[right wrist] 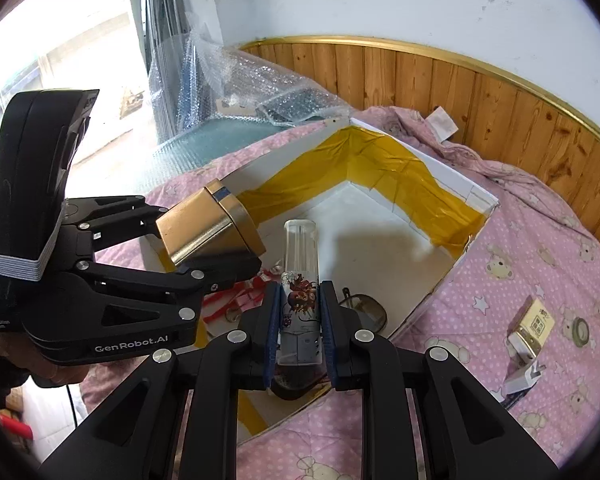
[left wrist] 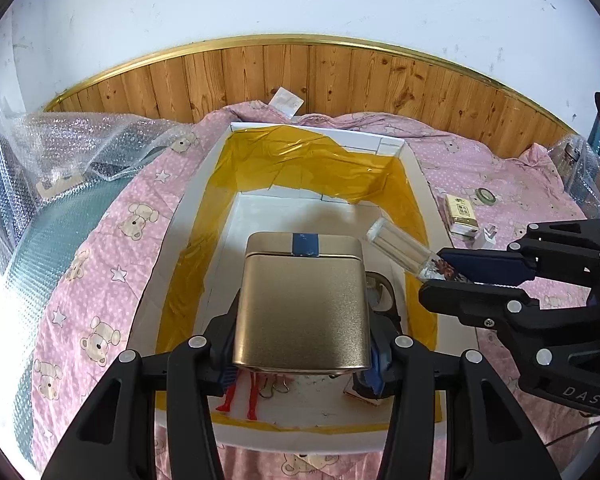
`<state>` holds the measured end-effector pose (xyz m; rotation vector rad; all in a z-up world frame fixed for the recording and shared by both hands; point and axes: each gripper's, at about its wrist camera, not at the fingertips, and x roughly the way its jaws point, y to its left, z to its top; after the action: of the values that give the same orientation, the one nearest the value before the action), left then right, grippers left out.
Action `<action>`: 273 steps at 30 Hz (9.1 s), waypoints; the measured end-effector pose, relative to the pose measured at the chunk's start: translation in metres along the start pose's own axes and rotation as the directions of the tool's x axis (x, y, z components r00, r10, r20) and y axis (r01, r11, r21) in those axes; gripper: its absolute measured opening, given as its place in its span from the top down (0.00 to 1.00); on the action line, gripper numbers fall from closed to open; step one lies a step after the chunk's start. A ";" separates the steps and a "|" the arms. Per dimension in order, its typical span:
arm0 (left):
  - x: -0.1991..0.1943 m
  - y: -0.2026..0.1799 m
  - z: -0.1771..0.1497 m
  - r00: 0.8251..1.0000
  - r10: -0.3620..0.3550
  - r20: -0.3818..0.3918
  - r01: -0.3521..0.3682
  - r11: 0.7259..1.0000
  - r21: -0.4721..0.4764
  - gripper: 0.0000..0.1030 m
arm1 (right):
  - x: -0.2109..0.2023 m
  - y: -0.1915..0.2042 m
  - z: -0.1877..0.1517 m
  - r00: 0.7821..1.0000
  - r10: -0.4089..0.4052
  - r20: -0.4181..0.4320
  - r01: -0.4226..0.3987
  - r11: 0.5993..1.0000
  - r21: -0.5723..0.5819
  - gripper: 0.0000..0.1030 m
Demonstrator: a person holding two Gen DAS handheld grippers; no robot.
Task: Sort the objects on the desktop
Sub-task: 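Lift and carry the gold tin and clear tube over the white box, then open the left tool to drop the tin while the right tool releases the tube, then move the left tool to the black marker while the right tool approaches the white charger, then grasp the white charger with the right tool while the left tool grasps the black marker, then carry the black marker and white charger with both tools over the white box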
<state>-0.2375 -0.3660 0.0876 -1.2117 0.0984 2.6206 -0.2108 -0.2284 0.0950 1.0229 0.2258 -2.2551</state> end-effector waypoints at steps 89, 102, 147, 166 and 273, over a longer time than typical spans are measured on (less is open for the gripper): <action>-0.044 -0.073 -0.035 0.993 -0.074 -0.087 0.081 0.993 0.082 0.35 | -0.041 -0.027 -0.083 0.998 0.029 -0.056 -0.024 0.996 0.081 0.56; -0.040 -0.144 -0.035 0.984 -0.145 -0.108 0.161 0.973 0.167 0.35 | -0.071 -0.085 -0.122 0.999 -0.019 -0.038 0.026 0.981 0.190 0.56; 0.140 -0.261 -0.014 0.924 -0.273 -0.266 0.311 0.944 0.113 0.35 | -0.047 -0.237 -0.150 0.995 -0.085 -0.047 0.096 0.919 0.381 0.55; 0.174 -0.263 -0.009 0.926 -0.280 -0.254 0.310 0.947 0.087 0.35 | 0.014 -0.258 -0.129 0.996 -0.075 -0.056 0.088 0.961 0.261 0.56; 0.152 -0.282 -0.030 0.980 -0.117 -0.158 0.141 0.978 0.155 0.86 | -0.052 -0.233 -0.188 0.998 -0.065 0.007 0.060 0.955 0.291 0.66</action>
<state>-0.2377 -0.0681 -0.0350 -1.3067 0.2512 2.3576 -0.2149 0.0532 -0.0194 1.1597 -0.0863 -2.4012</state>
